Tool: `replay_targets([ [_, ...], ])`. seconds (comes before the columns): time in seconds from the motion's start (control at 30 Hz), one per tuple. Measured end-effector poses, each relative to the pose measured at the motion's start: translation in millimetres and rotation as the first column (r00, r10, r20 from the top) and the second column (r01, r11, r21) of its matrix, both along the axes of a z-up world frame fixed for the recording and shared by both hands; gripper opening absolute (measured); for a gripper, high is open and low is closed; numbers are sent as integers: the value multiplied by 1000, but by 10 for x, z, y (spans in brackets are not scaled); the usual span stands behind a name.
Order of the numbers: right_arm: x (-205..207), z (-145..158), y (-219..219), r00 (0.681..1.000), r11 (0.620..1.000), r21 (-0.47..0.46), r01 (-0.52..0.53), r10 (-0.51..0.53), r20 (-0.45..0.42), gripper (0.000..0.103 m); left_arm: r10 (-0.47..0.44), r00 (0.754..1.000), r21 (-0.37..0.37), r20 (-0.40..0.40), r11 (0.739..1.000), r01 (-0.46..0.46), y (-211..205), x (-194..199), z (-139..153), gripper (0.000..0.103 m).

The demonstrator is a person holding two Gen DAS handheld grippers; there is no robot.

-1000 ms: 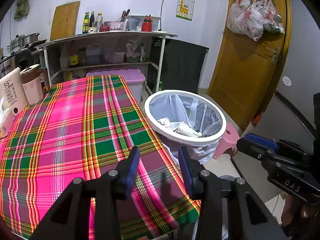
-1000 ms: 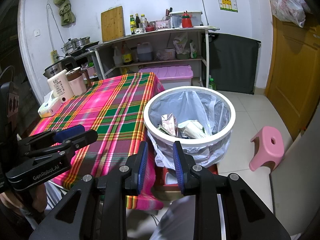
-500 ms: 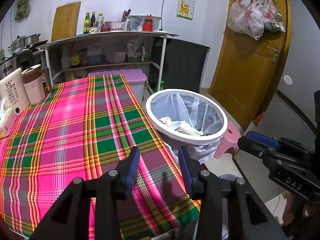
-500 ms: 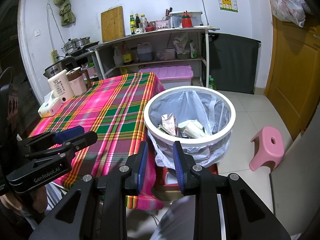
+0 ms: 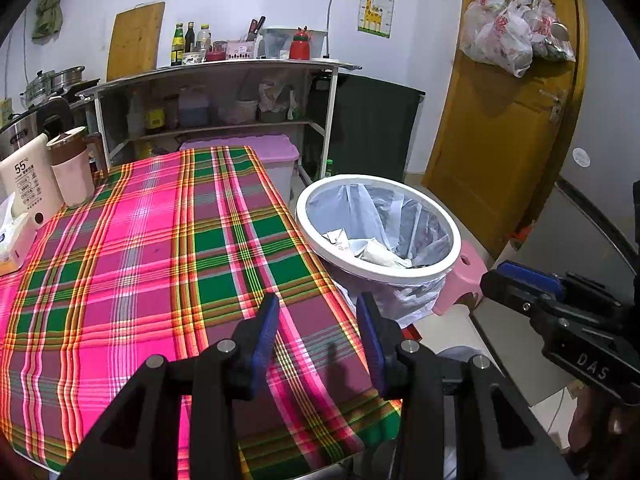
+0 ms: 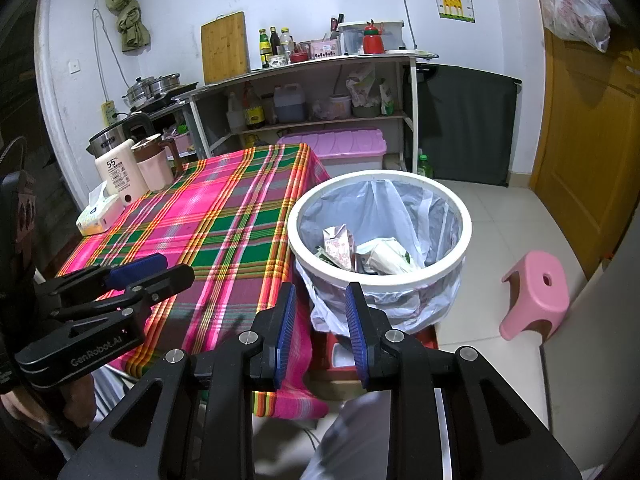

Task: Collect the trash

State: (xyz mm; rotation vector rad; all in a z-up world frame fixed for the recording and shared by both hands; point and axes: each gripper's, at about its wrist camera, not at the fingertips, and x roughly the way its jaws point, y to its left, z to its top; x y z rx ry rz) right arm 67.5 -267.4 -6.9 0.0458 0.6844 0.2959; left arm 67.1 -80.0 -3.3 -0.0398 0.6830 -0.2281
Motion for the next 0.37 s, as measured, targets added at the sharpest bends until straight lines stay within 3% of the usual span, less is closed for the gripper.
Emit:
replay_targets([
  [0.37,-24,-2,-5,1000,1000,1,2,-2,-2,27,-1,1000,-2,-3,1000,1,-24,0,-15,42],
])
